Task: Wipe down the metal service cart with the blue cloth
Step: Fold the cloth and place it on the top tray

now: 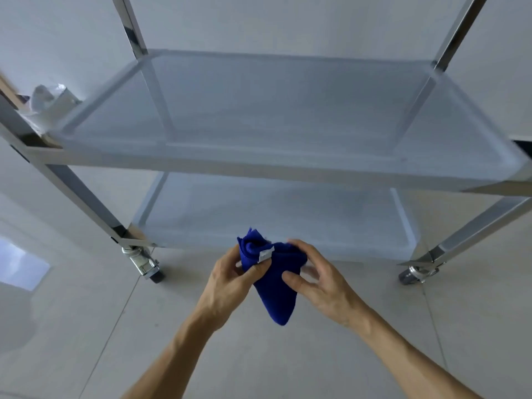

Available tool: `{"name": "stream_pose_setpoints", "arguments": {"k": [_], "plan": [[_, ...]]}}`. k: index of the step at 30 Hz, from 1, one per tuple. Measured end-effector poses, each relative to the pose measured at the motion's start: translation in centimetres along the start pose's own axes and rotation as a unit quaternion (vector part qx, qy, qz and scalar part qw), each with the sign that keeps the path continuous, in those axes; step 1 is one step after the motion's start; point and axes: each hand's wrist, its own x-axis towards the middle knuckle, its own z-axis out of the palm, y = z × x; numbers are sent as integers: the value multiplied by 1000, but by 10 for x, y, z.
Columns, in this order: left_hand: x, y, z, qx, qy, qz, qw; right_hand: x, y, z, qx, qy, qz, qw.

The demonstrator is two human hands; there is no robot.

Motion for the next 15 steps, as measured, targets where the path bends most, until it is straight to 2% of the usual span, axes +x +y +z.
{"name": "stream_pose_setpoints", "arguments": {"k": [3,7,15], "plan": [[-16,36,1,-3,-7,-17,1000,-20,-42,3,60,0,19,998],[-46,108,-5,19,-27,-44,999,-53,-119,6,11,25,21,999],[-106,315,-3,35,-20,-42,998,-112,-336,-14,-14,8,15,1000]]}}
